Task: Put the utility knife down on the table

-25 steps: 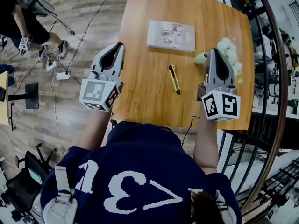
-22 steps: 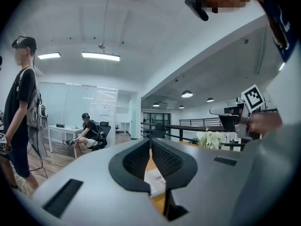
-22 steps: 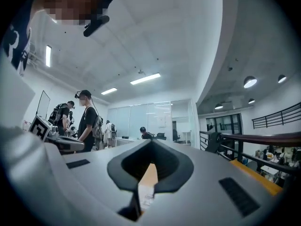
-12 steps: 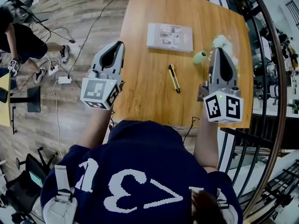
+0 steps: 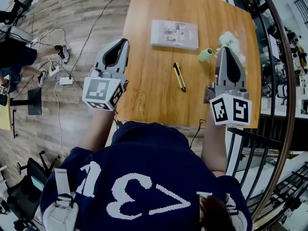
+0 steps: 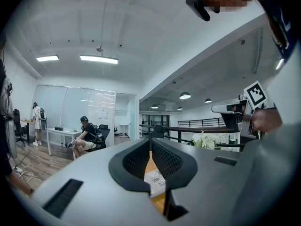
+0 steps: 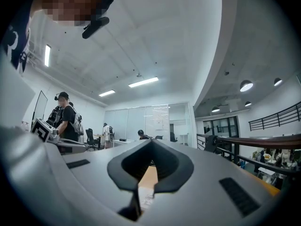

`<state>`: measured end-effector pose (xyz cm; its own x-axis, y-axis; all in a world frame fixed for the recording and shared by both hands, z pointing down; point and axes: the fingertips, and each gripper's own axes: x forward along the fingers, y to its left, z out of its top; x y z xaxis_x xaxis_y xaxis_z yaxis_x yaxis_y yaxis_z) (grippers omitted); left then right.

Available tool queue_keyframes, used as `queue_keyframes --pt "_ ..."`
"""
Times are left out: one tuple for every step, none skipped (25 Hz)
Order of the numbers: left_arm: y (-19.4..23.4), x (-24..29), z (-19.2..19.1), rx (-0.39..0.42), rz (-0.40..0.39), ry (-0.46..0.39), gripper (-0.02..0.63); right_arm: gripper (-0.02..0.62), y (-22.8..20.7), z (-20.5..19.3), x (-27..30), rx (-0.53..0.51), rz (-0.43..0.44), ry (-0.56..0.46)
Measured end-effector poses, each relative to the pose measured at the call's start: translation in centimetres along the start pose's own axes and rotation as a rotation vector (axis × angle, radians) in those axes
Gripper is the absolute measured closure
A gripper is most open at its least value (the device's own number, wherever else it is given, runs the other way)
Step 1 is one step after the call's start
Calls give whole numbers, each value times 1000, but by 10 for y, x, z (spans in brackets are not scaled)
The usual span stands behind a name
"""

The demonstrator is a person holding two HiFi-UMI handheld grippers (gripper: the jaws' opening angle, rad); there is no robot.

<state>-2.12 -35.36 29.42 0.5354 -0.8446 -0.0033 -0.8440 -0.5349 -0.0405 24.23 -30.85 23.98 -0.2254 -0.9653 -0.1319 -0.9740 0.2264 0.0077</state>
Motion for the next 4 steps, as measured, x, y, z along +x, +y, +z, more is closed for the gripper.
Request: queue_keyframes --pt "0 0 0 -1 -2 1 578 572 1 0 0 -2 1 2" --pt "0 0 0 -2 -3 2 578 572 2 0 0 -4 2 4" --pt "0 0 -1 -2 -5 4 578 572 2 0 1 -7 3 6" --pt "-1 0 -1 -3 -7 5 578 572 3 0 1 -9 4 8"
